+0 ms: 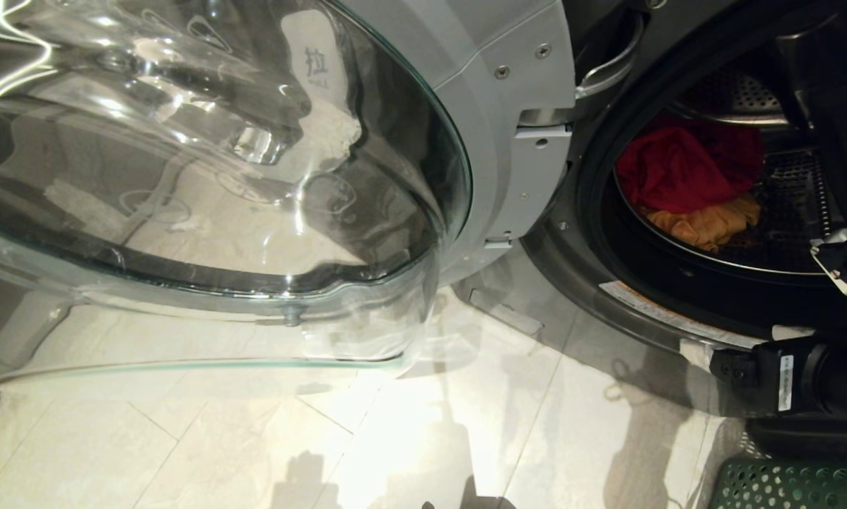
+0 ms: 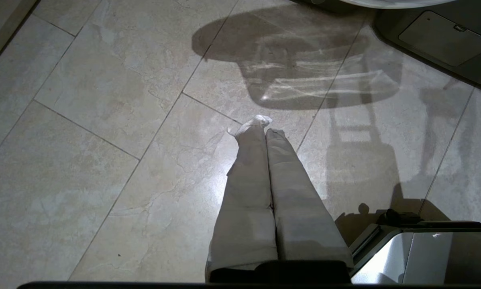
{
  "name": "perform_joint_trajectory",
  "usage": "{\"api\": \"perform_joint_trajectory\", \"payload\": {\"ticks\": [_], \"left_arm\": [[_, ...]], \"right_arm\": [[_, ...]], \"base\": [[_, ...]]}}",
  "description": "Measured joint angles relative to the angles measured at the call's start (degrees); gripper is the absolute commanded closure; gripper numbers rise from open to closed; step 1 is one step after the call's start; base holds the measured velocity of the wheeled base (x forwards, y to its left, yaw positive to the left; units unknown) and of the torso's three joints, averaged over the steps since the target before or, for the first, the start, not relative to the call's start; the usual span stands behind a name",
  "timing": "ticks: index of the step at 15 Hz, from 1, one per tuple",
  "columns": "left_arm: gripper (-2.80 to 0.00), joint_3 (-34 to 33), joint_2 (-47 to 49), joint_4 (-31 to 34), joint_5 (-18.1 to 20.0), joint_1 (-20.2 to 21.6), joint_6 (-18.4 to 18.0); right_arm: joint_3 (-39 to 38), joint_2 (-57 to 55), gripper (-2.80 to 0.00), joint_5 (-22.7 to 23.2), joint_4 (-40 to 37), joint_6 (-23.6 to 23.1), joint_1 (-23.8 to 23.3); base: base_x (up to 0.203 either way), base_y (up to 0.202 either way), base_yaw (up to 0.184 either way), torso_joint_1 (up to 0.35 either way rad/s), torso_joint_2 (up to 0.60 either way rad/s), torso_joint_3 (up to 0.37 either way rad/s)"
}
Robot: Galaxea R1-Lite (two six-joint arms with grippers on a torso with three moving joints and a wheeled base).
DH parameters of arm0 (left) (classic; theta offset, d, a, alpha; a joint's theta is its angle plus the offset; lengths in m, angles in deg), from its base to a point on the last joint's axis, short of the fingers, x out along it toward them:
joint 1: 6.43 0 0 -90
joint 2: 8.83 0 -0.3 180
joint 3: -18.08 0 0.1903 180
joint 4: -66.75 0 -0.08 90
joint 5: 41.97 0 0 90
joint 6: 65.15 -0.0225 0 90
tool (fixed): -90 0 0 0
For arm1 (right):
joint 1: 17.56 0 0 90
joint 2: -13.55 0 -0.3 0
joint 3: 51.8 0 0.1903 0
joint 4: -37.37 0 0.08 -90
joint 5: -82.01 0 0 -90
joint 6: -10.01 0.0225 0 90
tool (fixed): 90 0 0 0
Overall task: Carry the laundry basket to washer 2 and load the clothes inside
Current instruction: Place the clothes into the washing machine
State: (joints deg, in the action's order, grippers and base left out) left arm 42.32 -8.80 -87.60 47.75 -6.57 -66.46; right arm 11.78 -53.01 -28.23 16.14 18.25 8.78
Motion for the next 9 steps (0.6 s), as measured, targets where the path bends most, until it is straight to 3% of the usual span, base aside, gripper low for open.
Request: {"api": "perform_joint_trajectory", "payload": {"ticks": [9], "left_arm": [[0.00, 0.0, 0.0, 0.0, 0.0, 0.0, 0.0]], "right_arm": [[0.1, -0.1, -2.80, 1.1, -1.1, 0.2, -0.6]], "base": [[0.000, 0.000, 0.000, 0.000, 0.00, 0.000]]}}
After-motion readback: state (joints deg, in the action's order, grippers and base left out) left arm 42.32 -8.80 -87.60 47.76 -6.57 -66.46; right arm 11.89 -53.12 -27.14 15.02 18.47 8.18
